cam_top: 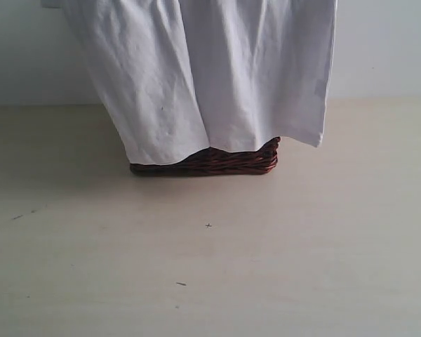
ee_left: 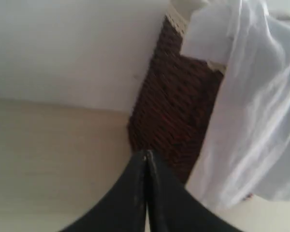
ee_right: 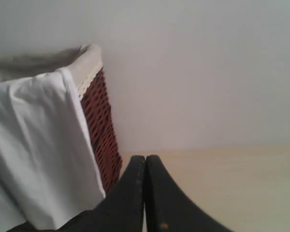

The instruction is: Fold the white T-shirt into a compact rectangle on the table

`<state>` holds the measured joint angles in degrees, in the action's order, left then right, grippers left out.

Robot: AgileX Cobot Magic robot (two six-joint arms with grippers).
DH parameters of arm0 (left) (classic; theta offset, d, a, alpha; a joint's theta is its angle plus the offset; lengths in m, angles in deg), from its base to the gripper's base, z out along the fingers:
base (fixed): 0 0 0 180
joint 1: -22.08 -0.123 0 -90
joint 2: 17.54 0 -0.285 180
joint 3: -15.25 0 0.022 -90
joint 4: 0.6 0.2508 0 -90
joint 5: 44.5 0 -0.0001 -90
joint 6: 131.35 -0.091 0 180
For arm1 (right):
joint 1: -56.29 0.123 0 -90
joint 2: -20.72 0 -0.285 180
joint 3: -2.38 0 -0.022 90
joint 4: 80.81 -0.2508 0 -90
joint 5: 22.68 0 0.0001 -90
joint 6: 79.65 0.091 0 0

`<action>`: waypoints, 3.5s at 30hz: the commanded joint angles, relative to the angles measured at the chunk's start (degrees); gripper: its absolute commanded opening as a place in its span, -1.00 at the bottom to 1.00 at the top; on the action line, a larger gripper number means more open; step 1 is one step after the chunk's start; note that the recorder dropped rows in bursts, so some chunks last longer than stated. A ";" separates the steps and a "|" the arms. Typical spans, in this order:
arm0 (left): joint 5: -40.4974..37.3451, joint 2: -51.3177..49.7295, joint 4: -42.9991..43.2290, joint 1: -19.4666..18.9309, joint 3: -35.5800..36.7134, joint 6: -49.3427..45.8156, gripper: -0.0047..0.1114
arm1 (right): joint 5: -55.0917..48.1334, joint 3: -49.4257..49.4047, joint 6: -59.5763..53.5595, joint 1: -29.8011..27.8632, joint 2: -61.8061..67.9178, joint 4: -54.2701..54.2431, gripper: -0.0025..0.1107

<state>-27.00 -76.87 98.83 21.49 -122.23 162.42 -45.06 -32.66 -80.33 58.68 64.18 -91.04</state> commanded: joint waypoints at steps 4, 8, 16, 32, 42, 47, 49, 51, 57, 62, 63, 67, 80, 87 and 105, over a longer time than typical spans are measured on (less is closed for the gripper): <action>26.68 -19.86 -0.29 -0.04 -14.99 -2.08 -0.89 | -4.90 7.54 -32.16 -0.34 16.46 -29.94 -0.54; 23.89 -23.97 -0.37 -0.04 -20.13 -5.84 -0.41 | -8.27 10.51 -40.22 -0.34 22.84 -38.43 -0.06; 27.22 -29.13 -7.84 -0.04 -24.28 -12.51 0.63 | -11.99 15.93 -41.66 -0.34 32.02 -41.95 0.04; 34.72 -39.47 -17.93 6.55 -29.06 -28.78 0.59 | -15.13 16.57 -43.77 -0.34 33.14 -46.37 0.04; 32.80 -39.59 -27.04 8.64 -32.77 -29.62 0.21 | -15.36 16.57 -43.87 -0.34 33.14 -46.37 0.04; 36.77 -39.55 -33.41 8.64 -33.26 -32.22 -0.91 | -15.36 16.57 -43.87 -0.34 33.14 -46.37 0.04; 40.48 -39.55 -34.98 8.64 -35.82 -32.00 -0.92 | -15.36 16.57 -43.87 -0.34 33.14 -46.37 0.04; 41.47 -39.55 -36.56 8.64 -38.58 -30.17 -0.92 | -15.36 16.57 -43.87 -0.34 33.14 -46.37 0.04; 39.17 -39.55 -45.75 8.64 -48.82 -29.21 -0.92 | -15.36 16.57 -43.87 -0.34 33.14 -46.37 0.04; 34.81 -39.55 -51.41 8.64 -57.92 -29.21 -0.92 | -15.36 16.57 -44.02 -0.34 33.14 -46.37 0.04; 33.77 -39.55 -51.80 8.64 -60.20 -29.21 -0.92 | -15.36 16.57 -44.02 -0.34 33.14 -46.37 0.04; 29.79 -39.55 -52.44 8.64 -67.58 -29.21 -0.92 | -15.36 16.57 -44.02 -0.34 33.14 -46.37 0.04; 11.91 -39.43 -58.68 8.51 -104.15 -29.10 -0.92 | -16.05 16.57 -44.14 -0.34 33.14 -46.25 0.04; 3.81 -34.80 -32.28 8.51 -112.75 -15.16 -0.92 | -16.59 16.57 -44.14 -0.34 33.14 -46.25 0.04; 36.11 -34.34 0.52 2.21 -102.02 7.95 -0.92 | -18.80 16.46 -43.79 -0.34 33.14 -44.30 0.04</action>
<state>6.38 -110.43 98.90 25.73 -227.82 169.71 -63.34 -16.68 -123.99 58.68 97.25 -135.48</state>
